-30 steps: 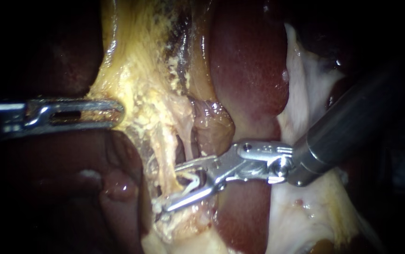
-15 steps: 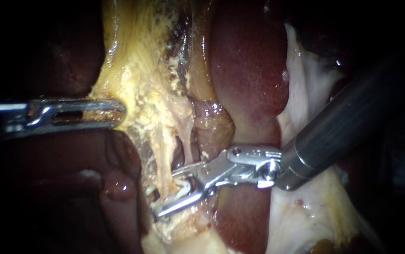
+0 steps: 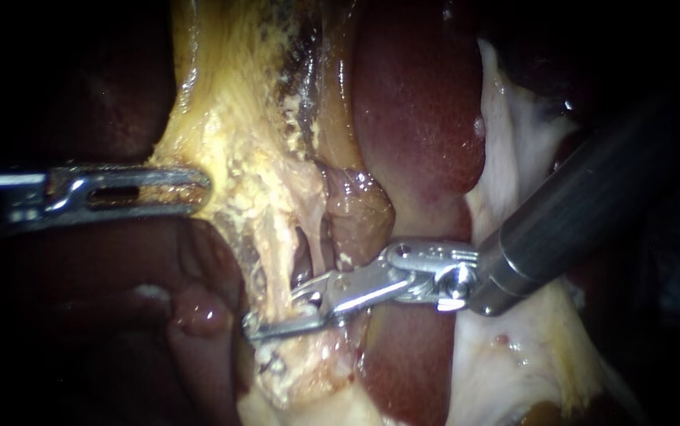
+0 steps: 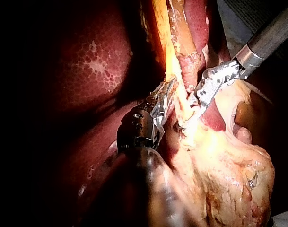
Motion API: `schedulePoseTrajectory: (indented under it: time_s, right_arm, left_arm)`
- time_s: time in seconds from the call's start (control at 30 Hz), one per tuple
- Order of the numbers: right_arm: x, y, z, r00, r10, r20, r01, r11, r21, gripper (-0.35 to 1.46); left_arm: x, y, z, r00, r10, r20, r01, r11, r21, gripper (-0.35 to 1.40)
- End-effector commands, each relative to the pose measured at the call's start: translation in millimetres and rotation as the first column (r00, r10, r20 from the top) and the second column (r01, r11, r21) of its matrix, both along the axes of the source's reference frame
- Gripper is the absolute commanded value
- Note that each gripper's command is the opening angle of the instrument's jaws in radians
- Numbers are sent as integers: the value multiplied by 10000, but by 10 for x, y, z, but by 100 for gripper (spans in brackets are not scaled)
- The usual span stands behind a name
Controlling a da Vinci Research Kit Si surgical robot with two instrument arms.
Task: Clipping second clip left tube
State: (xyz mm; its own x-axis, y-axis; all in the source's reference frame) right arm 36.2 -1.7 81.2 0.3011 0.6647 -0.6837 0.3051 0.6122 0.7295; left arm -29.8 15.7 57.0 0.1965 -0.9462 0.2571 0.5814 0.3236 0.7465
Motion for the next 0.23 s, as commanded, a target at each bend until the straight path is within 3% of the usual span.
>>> schedulePoseTrajectory:
  time_s: [0.03, 0.23]
  right_arm:
    - [0, -1, 0, 10000, -1, -2, 1, 10000, 14, -35]
    - [0, -1, 0, 10000, -5, -5, 5, 10000, 14, -35]
  left_arm:
    - [0, 0, 0, 10000, -1, 1, 1, 10000, 1, -35]
    - [0, 0, 0, 10000, 0, 1, 0, 10000, 1, -35]
